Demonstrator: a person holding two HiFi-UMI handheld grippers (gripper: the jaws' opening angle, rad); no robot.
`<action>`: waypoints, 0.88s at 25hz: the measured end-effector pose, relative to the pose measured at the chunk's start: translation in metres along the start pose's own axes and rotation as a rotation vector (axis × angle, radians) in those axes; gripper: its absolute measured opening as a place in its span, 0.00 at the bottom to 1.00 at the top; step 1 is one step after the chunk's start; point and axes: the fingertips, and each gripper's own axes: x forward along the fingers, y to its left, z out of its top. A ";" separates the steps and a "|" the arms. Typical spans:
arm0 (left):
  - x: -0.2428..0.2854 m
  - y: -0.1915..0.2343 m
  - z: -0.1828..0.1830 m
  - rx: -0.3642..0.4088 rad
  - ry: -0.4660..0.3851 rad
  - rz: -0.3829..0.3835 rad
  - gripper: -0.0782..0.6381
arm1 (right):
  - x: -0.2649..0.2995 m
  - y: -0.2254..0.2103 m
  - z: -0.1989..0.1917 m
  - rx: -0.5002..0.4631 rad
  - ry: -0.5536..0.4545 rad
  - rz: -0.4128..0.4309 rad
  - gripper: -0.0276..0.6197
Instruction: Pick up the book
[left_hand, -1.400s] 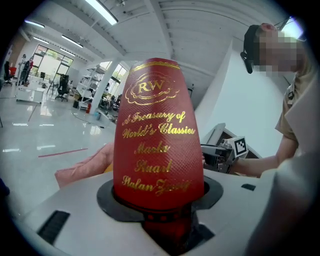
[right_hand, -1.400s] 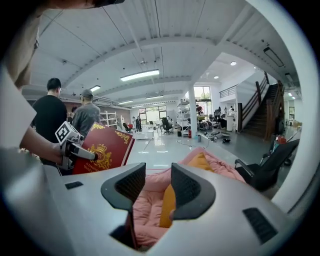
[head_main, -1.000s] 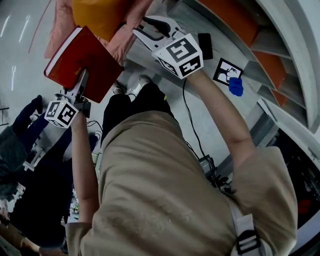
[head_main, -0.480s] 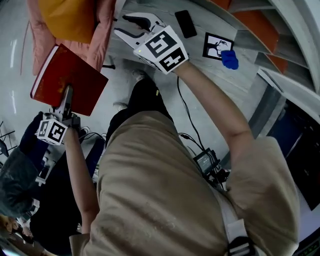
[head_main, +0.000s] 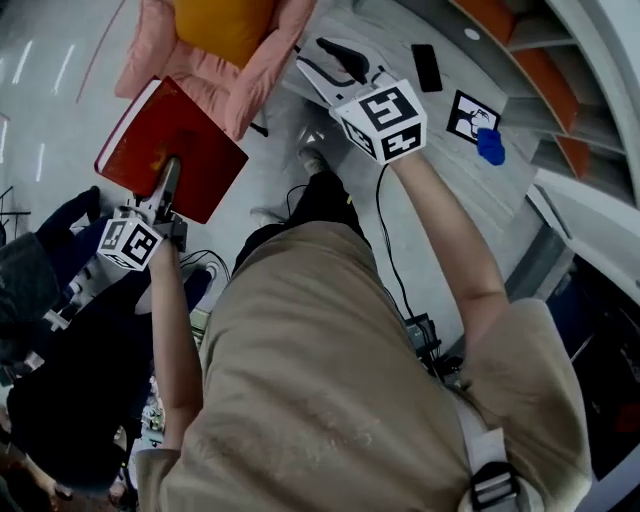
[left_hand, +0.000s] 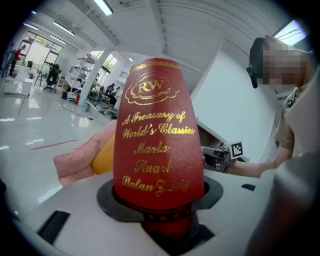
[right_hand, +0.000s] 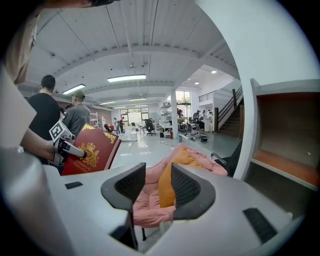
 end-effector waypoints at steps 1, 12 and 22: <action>-0.015 0.006 0.000 -0.001 -0.019 0.013 0.45 | 0.002 0.013 0.003 -0.003 -0.005 0.009 0.30; -0.166 0.080 -0.051 -0.106 -0.171 0.204 0.45 | 0.031 0.155 0.015 -0.029 -0.006 0.187 0.30; -0.224 0.112 -0.105 -0.201 -0.188 0.344 0.45 | 0.066 0.231 -0.009 -0.072 0.094 0.357 0.40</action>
